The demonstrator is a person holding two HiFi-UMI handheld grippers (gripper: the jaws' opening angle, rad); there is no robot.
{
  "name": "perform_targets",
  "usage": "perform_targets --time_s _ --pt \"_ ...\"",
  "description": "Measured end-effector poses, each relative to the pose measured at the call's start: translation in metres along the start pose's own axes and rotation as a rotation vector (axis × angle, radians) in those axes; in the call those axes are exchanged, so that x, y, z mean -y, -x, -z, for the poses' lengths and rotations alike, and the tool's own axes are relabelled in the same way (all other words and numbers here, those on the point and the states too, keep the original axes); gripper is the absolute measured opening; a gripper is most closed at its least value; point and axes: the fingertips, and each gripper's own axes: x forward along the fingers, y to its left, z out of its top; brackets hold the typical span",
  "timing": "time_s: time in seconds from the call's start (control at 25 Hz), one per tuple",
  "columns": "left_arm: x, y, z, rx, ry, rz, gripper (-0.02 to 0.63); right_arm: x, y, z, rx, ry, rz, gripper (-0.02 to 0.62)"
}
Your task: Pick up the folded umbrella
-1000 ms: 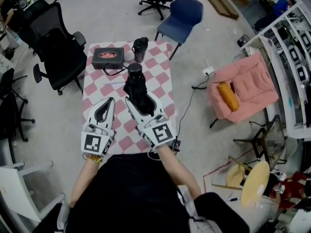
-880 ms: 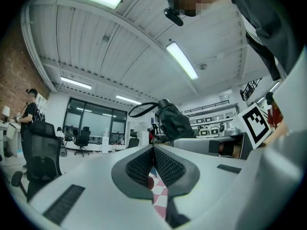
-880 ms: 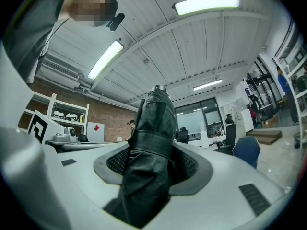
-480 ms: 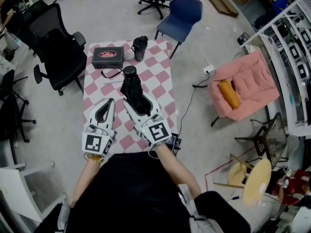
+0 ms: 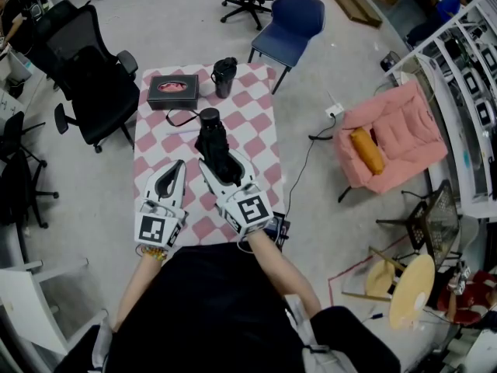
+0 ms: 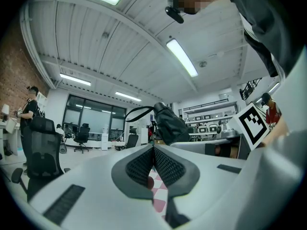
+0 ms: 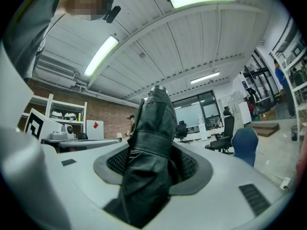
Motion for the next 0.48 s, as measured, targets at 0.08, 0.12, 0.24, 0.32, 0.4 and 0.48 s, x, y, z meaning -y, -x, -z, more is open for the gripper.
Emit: perform_targets --time_s 0.08,0.12,0.24,0.32,0.4,0.48 --pt "-0.001 0.001 0.003 -0.008 0.001 -0.001 0.014 0.002 -0.001 0.003 -0.007 -0.007 0.008 0.225" --pt "-0.001 0.001 0.005 -0.012 0.002 -0.002 0.014 0.002 -0.001 0.005 -0.013 -0.010 0.010 0.225" --pt "-0.003 0.001 0.008 -0.019 0.004 -0.006 0.014 0.000 -0.001 0.012 -0.022 -0.012 0.002 0.225" --pt "-0.005 -0.001 0.010 -0.024 0.005 -0.010 0.014 0.000 -0.002 0.015 -0.031 -0.010 0.000 0.225" --pt "-0.006 -0.002 0.012 -0.026 0.007 -0.010 0.014 0.001 -0.003 0.019 -0.047 -0.011 0.002 0.225" --pt "-0.005 -0.003 0.014 -0.026 0.010 -0.008 0.014 0.003 -0.004 0.020 -0.048 -0.011 0.004 0.225"
